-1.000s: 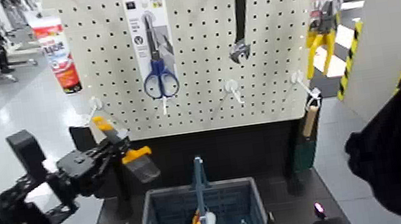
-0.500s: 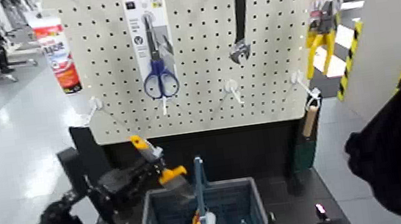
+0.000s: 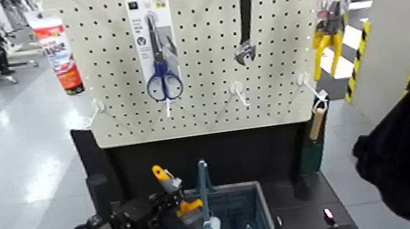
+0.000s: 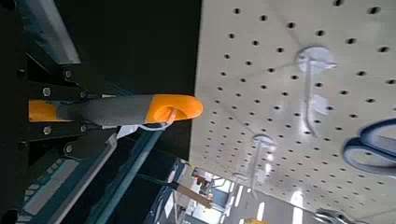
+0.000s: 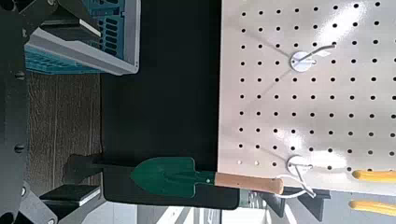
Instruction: Put the yellow paint brush into the crate.
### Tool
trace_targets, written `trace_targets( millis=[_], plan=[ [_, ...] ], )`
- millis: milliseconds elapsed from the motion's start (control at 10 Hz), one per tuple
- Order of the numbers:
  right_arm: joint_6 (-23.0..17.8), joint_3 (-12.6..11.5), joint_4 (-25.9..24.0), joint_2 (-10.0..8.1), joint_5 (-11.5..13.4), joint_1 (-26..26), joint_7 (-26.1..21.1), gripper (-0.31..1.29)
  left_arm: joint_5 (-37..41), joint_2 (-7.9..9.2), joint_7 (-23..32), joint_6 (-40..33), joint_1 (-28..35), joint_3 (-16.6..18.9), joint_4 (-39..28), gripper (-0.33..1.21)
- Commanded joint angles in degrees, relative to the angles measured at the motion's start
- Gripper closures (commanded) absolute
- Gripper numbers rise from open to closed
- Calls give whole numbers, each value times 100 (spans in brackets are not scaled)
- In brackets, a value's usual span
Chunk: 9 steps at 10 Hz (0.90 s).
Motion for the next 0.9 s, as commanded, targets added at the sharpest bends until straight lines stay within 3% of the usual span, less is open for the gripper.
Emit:
trace_targets(
  millis=[100,500,600,700,900],
  plan=[
    [-48,1,31,-7,-28,-8,-8,14,-97,5,-26,96,-105,-316,426,118],
    [-83,1,58,1,-63,0,-8,14,78,-21,-34,105,-263,-588,822,113],
    [-83,1,58,1,-71,0,-8,14,87,-39,-26,105,-272,-606,839,106],
    [-83,1,58,1,-80,9,-17,14,105,-47,-17,96,-263,-615,848,96],
    [-83,1,58,1,-107,9,-17,14,158,-56,-8,-9,-228,-588,830,38]
  ],
)
